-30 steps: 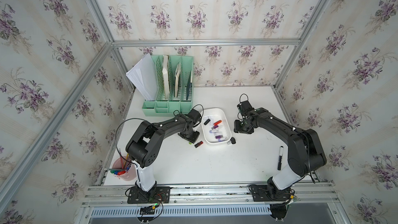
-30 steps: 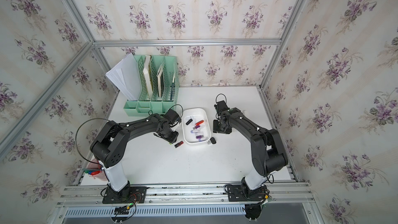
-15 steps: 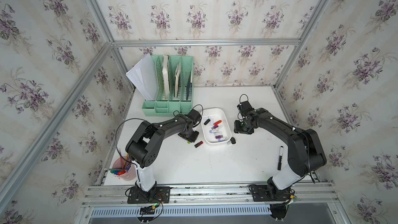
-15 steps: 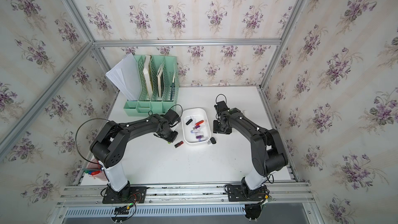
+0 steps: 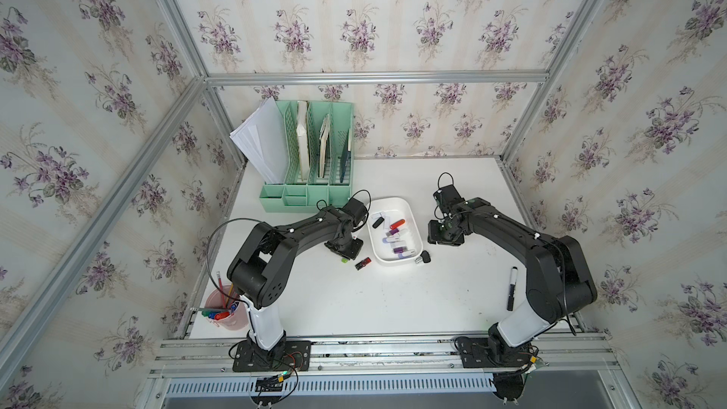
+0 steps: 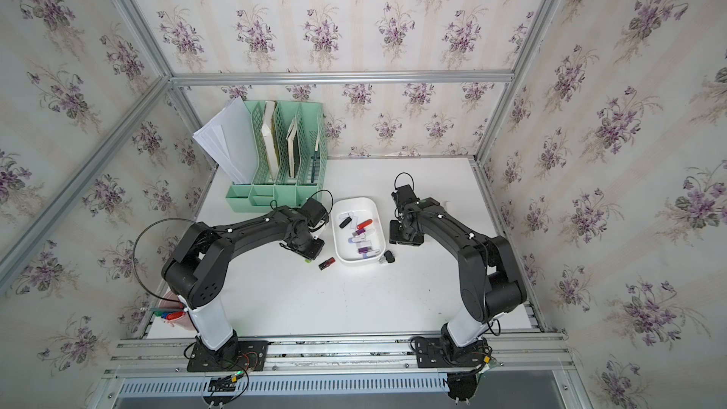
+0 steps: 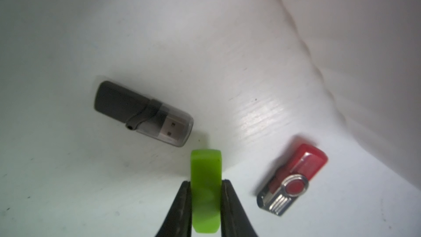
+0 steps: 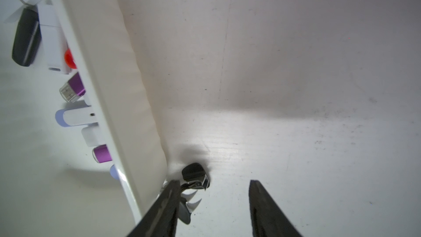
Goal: Put the usb flash drive into the storage box
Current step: Adjust the storage box at the center of the board, then place the USB flash in the storage box.
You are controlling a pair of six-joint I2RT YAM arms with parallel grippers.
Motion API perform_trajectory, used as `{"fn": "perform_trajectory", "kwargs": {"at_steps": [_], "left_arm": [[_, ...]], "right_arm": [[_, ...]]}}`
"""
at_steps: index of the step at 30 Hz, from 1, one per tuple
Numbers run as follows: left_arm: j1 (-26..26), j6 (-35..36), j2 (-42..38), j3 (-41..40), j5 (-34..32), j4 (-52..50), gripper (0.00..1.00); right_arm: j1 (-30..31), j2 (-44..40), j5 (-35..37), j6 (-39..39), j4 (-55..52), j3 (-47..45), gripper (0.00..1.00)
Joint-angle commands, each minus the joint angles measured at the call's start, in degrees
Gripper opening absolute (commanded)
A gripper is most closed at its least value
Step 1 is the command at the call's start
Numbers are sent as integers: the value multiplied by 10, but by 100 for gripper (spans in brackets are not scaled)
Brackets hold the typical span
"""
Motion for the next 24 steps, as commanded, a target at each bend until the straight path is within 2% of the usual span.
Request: {"fn": "perform_trajectory", "kwargs": {"at_steps": [1,14,24], "left_arm": [[0,0,-21,29,-18,-50,22],[0,-7,-30,182,-16,-137,23],[-2,-10,-30,190,-12,-141,23]], "right_arm": [[0,4,8,4,5,-2,54],[11,44,-24,12,41,-1,53],[80,71,-68,22,51,27,54]]}}
